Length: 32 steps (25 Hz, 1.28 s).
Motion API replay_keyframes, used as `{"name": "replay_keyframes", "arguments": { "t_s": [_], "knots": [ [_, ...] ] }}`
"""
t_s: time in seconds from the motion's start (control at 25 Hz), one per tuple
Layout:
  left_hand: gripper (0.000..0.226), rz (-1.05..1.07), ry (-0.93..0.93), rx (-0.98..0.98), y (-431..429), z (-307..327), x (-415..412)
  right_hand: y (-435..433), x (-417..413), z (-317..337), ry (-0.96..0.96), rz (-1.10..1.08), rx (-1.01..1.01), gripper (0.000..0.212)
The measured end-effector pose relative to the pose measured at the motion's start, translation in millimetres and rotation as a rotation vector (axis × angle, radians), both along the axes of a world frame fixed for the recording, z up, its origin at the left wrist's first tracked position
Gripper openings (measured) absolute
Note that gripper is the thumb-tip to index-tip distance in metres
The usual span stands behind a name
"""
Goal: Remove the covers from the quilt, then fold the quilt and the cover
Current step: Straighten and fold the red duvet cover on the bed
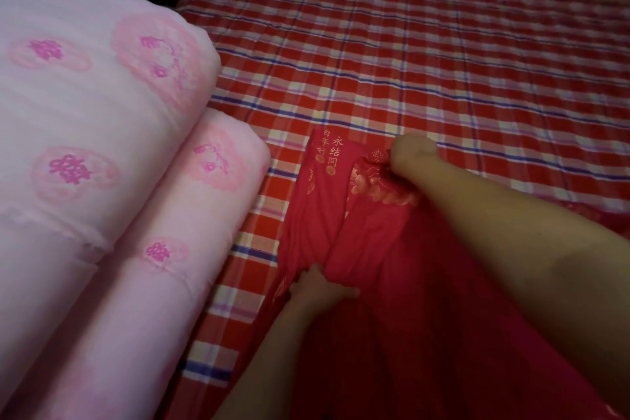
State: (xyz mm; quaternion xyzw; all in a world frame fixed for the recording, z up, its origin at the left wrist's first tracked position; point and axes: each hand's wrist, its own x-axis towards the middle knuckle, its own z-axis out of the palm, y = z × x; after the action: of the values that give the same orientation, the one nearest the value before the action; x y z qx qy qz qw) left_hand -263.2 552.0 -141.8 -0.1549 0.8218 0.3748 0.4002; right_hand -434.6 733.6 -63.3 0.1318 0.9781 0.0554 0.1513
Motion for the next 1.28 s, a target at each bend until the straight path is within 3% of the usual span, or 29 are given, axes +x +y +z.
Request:
{"name": "replay_keyframes", "arguments": {
  "t_s": [0.08, 0.16, 0.24, 0.32, 0.44, 0.52, 0.6, 0.68, 0.76, 0.8, 0.88, 0.96, 1.04, 1.16, 1.24, 1.28],
  "knots": [
    [0.133, 0.067, -0.062, 0.117, -2, 2, 1, -13, -4, 14, 0.12, 0.047, -0.003, 0.026],
    [0.128, -0.013, -0.07, 0.124, -8, 8, 9, -26, -15, 39, 0.289, -0.005, -0.172, 0.026],
    [0.081, 0.051, 0.022, 0.145, -23, 2, 13, -41, -33, 61, 0.381, -0.123, -0.382, 0.027],
    [0.031, 0.211, 0.126, 0.183, -42, 3, 14, -58, -52, 65, 0.351, -0.295, -0.582, 0.028],
    [0.01, 0.228, 0.173, -0.006, -59, 6, 16, -92, -59, 48, 0.239, -0.504, -0.951, 0.034],
    [0.037, 0.291, 0.134, -0.036, -61, 7, 14, -108, -49, 29, 0.171, -0.595, -1.391, 0.044],
    [0.082, 0.423, -0.02, 0.141, -54, 13, 5, -108, -25, 14, 0.138, -0.503, -1.567, 0.043],
    [0.099, 0.41, 0.007, 0.276, -41, 22, -8, -88, 5, -3, 0.237, -0.283, -1.402, 0.032],
    [0.104, 0.263, 0.078, 0.168, -22, 26, -19, -44, 31, -22, 0.366, -0.106, -1.073, 0.026],
    [0.096, 0.174, 0.094, 0.065, -15, 28, -23, -17, 45, -28, 0.361, -0.048, -0.879, 0.033],
    [0.056, 0.093, 0.223, -0.13, -14, 25, -34, 38, 67, -37, 0.195, -0.012, -0.481, 0.07],
    [0.034, 0.199, 0.341, -0.221, -30, 20, -50, 81, 79, -41, 0.035, -0.134, -0.251, 0.089],
    [0.031, 0.29, 0.41, -0.326, -46, 14, -65, 107, 82, -41, 0.022, -0.226, -0.172, 0.072],
    [0.045, 0.238, 0.588, -0.43, -31, 28, -89, 123, 77, -40, 0.162, -0.166, -0.024, 0.03],
    [0.055, 0.1, 0.841, -0.421, 4, 47, -102, 126, 70, -41, 0.199, -0.138, -0.018, 0.024],
    [0.057, -0.065, 0.947, -0.394, 24, 56, -104, 126, 65, -38, 0.208, -0.155, -0.073, 0.024]
  ]
}}
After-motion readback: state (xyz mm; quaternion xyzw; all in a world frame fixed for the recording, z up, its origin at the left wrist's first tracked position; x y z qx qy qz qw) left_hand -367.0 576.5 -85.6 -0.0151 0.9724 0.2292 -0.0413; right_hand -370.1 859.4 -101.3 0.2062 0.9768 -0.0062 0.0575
